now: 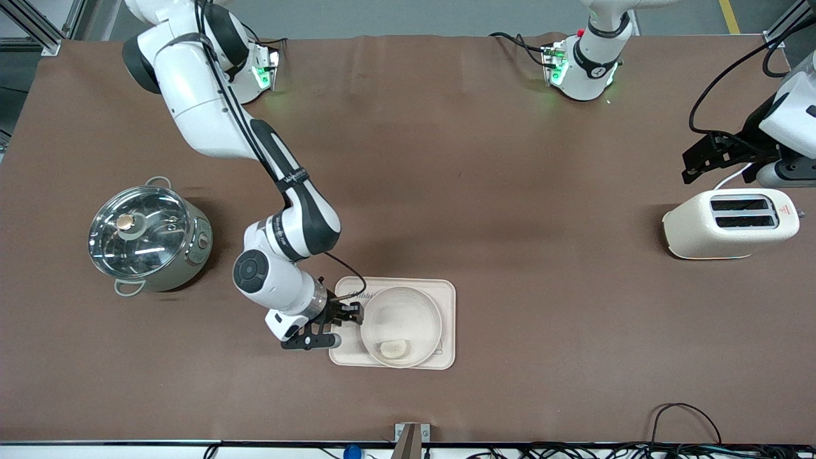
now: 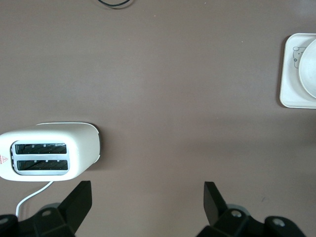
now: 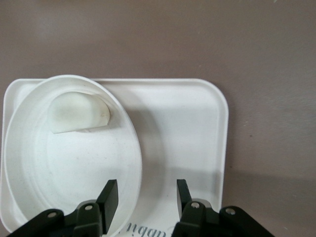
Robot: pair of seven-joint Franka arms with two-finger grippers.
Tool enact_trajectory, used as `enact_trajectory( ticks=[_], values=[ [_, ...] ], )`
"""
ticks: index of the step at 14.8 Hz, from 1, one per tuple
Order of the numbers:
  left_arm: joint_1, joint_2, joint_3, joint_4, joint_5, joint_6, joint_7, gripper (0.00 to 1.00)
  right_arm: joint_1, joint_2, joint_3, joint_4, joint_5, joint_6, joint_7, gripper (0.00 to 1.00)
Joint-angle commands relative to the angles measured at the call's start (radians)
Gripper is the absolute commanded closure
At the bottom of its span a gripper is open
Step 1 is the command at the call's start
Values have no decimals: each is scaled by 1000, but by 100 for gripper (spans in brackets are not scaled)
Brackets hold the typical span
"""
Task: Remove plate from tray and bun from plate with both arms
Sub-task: 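Grasp the rim of the white plate with the right gripper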
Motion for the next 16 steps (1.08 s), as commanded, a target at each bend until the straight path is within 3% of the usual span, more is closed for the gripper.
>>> enact_trajectory(
  ticks=[1,5,11,13,16],
  values=[
    [3,9,0,23,-6,-20,11,0,-17,57,32,69,21,3,9,53],
    [3,9,0,23,-6,-20,14,0,-13,86,38,77,60,26,6,55],
    [3,9,0,23,-6,-20,16,0,-5,97,38,76,60,59,6,78],
    [5,9,0,23,-6,-20,16,0,-5,97,36,74,60,59,-1,95],
    [5,9,2,23,-6,-20,16,0,-5,89,35,70,52,53,-8,99]
  ],
)
